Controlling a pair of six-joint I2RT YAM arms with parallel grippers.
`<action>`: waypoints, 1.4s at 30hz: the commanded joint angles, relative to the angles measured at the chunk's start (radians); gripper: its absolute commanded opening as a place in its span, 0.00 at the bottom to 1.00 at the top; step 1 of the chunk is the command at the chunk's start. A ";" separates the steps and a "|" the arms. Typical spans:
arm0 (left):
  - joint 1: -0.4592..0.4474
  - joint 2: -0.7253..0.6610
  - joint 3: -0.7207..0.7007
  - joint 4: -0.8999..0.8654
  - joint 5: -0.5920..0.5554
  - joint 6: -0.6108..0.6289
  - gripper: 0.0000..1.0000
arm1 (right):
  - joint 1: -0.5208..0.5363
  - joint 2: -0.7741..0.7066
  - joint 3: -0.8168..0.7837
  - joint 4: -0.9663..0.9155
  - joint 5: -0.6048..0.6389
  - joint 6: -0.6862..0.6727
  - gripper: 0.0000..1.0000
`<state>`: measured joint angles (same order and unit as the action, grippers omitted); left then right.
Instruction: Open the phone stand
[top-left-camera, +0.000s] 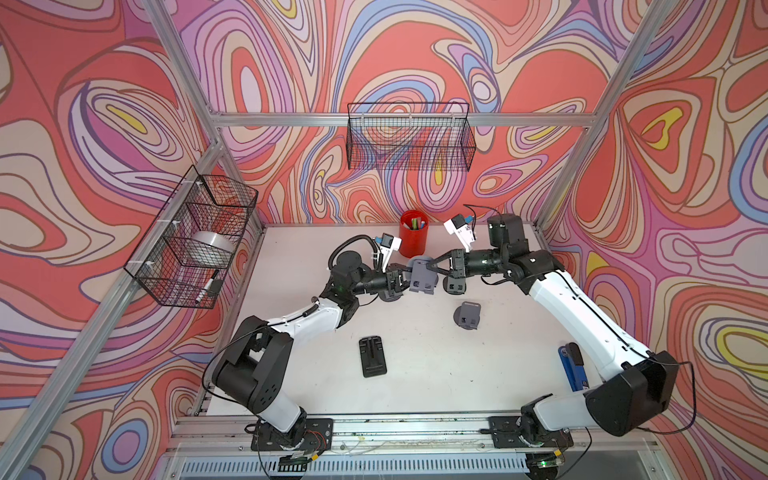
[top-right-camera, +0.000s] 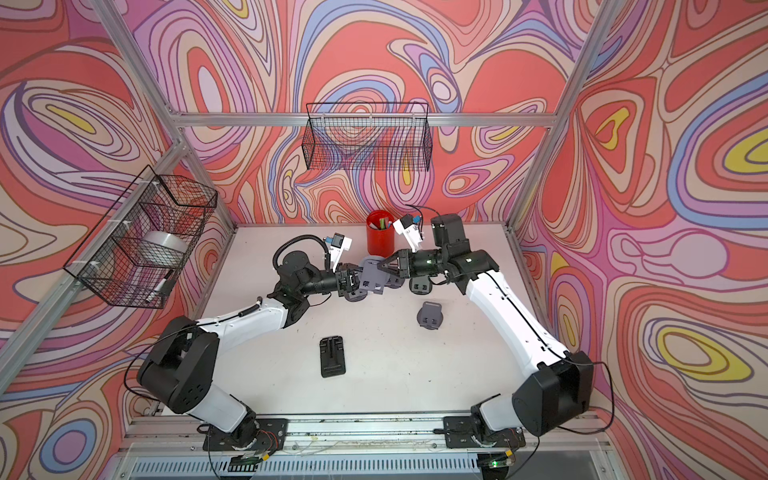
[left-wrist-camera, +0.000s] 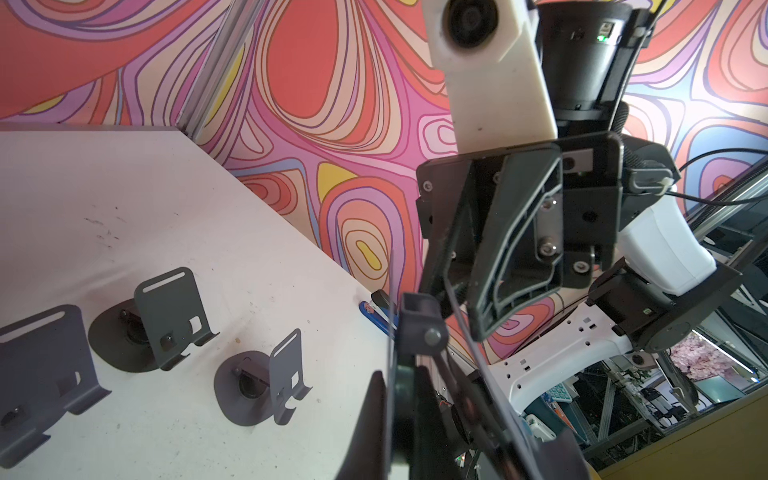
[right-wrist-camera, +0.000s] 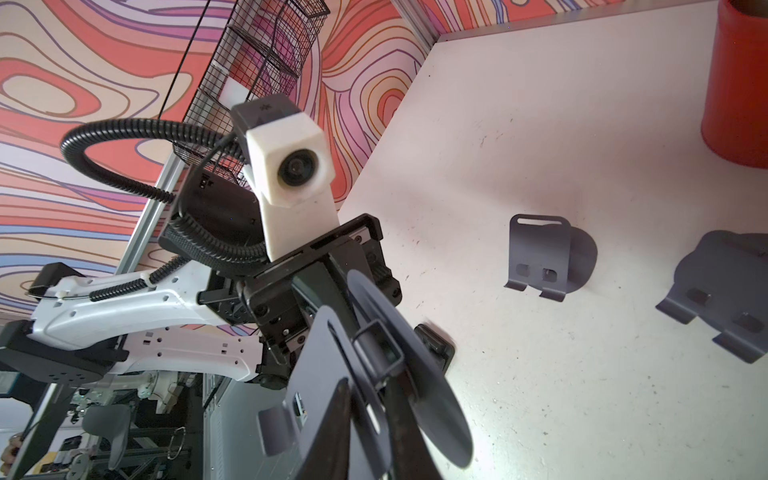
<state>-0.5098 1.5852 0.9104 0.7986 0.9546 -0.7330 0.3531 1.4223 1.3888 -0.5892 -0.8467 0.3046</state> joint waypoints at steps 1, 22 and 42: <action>-0.003 -0.036 0.047 -0.208 -0.016 0.067 0.00 | 0.010 -0.023 -0.003 0.003 -0.052 -0.094 0.11; 0.034 -0.012 0.142 -0.615 -0.044 0.080 0.00 | 0.018 -0.131 -0.039 -0.024 -0.111 -0.289 0.00; 0.045 0.013 0.217 -0.725 0.014 0.163 0.00 | 0.125 0.022 0.120 -0.199 -0.112 -0.361 0.27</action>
<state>-0.4660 1.5600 1.1057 0.1192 1.0588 -0.5632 0.4076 1.4269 1.4525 -0.7387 -0.8436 -0.0185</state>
